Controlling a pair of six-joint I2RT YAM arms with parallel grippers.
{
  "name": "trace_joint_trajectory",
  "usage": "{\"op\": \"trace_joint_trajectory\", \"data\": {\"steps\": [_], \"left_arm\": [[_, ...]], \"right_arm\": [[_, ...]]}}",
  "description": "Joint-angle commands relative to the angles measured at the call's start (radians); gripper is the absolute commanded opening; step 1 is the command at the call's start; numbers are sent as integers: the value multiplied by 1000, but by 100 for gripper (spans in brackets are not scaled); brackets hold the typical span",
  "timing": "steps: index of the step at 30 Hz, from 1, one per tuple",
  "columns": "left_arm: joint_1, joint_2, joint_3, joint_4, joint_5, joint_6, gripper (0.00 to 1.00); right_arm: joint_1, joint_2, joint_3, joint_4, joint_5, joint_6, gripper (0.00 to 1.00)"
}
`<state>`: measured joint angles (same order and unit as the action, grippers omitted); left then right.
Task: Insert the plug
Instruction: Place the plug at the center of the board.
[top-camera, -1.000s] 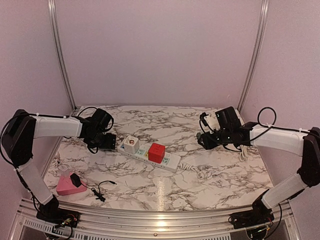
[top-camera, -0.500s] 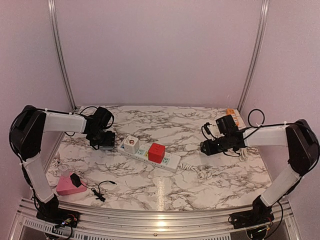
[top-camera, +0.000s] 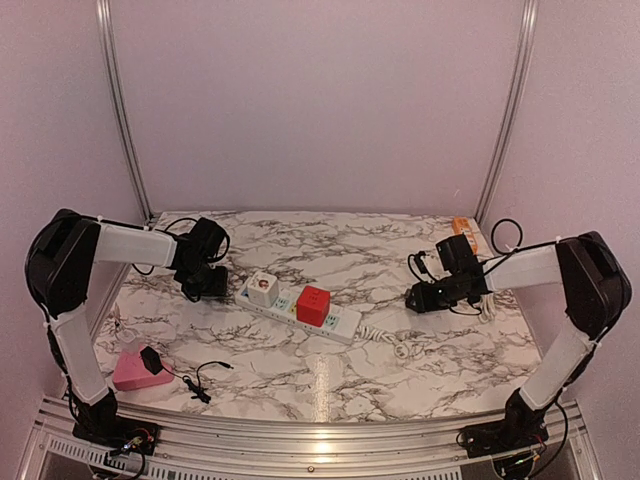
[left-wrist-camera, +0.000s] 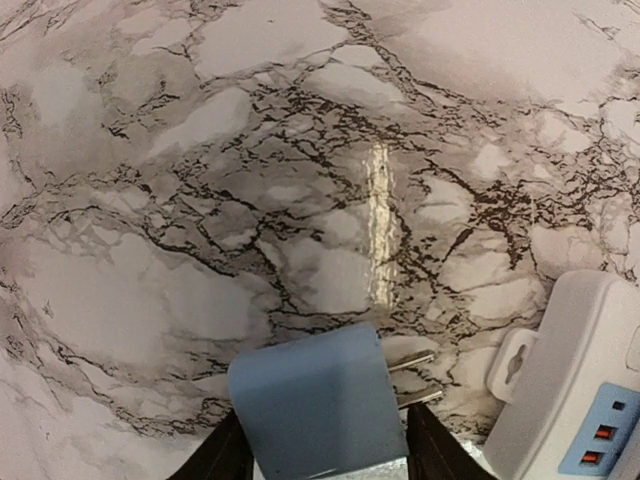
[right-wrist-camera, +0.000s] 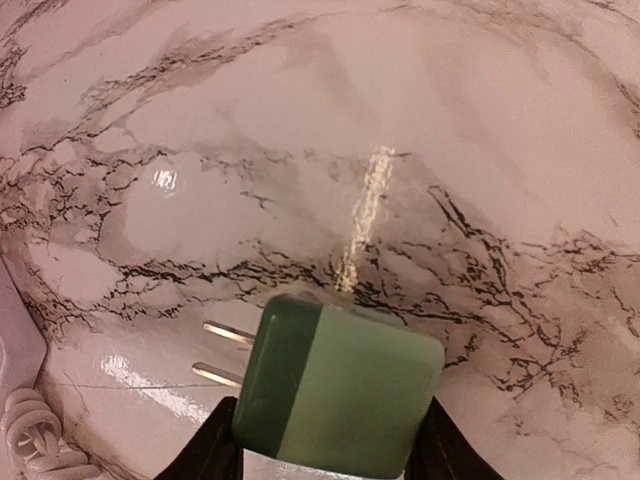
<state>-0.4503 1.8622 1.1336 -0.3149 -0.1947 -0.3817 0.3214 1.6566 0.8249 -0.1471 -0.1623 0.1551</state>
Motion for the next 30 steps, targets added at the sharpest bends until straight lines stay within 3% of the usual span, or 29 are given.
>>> {"op": "trace_joint_trajectory", "data": {"steps": [1,7,18,30], "left_arm": [[13,22,31,3,1,-1,47],[21,31,45,11,-13,-11,29],[26,94,170,-1,-7,11,27],[-1,227,543,-37,115,51,26]], "right_arm": [[-26,19,14,34,-26,14,45],[-32,38,14,41,-32,16,50],[-33,21,4,41,-36,22,82],[-33,-166,-41,-5,-77,38,96]]}}
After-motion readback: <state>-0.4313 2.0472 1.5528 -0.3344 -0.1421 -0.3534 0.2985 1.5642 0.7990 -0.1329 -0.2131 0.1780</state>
